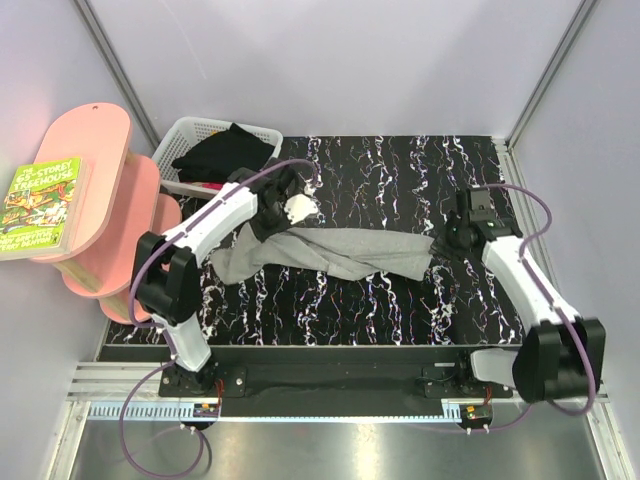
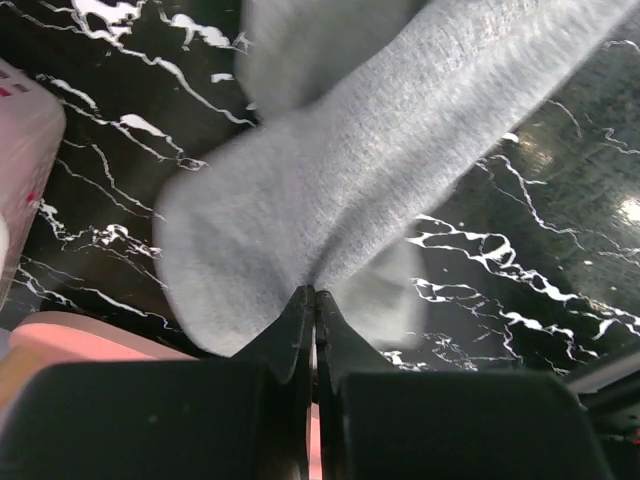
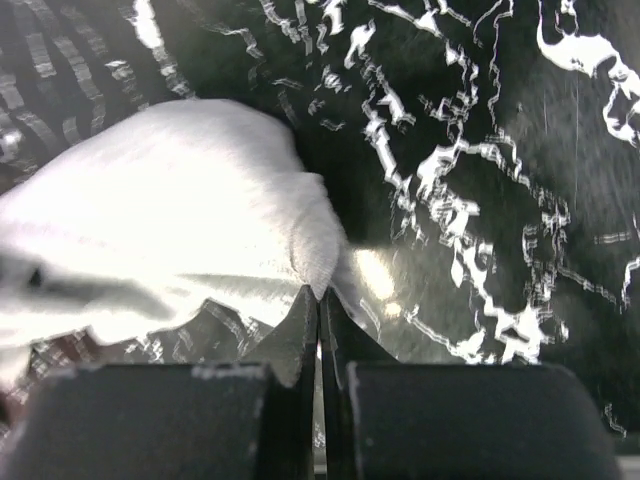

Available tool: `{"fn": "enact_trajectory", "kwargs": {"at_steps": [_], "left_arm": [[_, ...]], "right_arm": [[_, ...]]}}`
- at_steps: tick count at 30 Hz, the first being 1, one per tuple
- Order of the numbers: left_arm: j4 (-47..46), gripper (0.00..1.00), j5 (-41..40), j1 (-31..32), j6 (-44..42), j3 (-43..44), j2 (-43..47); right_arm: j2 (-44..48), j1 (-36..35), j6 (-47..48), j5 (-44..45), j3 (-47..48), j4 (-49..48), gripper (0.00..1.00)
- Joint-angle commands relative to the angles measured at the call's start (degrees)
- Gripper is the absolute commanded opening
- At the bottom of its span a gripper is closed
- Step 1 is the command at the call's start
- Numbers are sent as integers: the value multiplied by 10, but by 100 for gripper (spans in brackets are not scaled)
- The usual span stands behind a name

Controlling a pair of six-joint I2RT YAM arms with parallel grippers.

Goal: Fold and stack the t-shirts
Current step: Flatten out the tshirt

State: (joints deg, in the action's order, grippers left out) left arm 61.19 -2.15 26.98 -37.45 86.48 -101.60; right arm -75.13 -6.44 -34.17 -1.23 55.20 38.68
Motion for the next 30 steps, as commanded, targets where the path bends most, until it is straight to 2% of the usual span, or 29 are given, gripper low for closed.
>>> {"fn": "enact_trajectory", "kwargs": {"at_steps": [1,6,12,15,17,18,21,22,23,25,26,27,28,29,30], "left_arm": [[14,0,-11,36,1,-46,45],[23,0,10,107,26,-155,117],[55,0,31,118,44,-236,219],[56,0,31,117,47,-269,255],[53,0,37,117,49,-278,258],[53,0,39,117,52,-282,256],[53,0,50,117,58,-284,243],[52,0,50,117,59,-286,241],[52,0,47,117,59,-287,241],[51,6,48,117,59,-296,246],[52,8,51,117,60,-301,248],[53,13,52,117,62,-308,250],[54,17,56,117,64,-310,255],[56,20,64,117,66,-312,257],[59,22,69,117,67,-313,258]], "right_arm": [[93,-2,-26,-23,3,32,0],[133,-2,-50,-52,59,64,0],[201,-2,-88,-89,132,112,0],[200,-2,-96,-38,146,92,0],[159,-1,-109,9,135,62,0],[135,-1,-113,10,120,12,0],[2,0,-129,34,132,-57,0],[-78,0,-128,41,146,-56,0],[-117,0,-122,55,162,-56,0],[-215,4,-116,72,203,-41,0],[-239,5,-115,84,212,-39,16],[-260,9,-113,86,228,-33,25],[-287,12,-108,90,235,-31,33],[-294,12,-100,106,239,-29,35],[-295,12,-96,112,242,-28,47]]}}
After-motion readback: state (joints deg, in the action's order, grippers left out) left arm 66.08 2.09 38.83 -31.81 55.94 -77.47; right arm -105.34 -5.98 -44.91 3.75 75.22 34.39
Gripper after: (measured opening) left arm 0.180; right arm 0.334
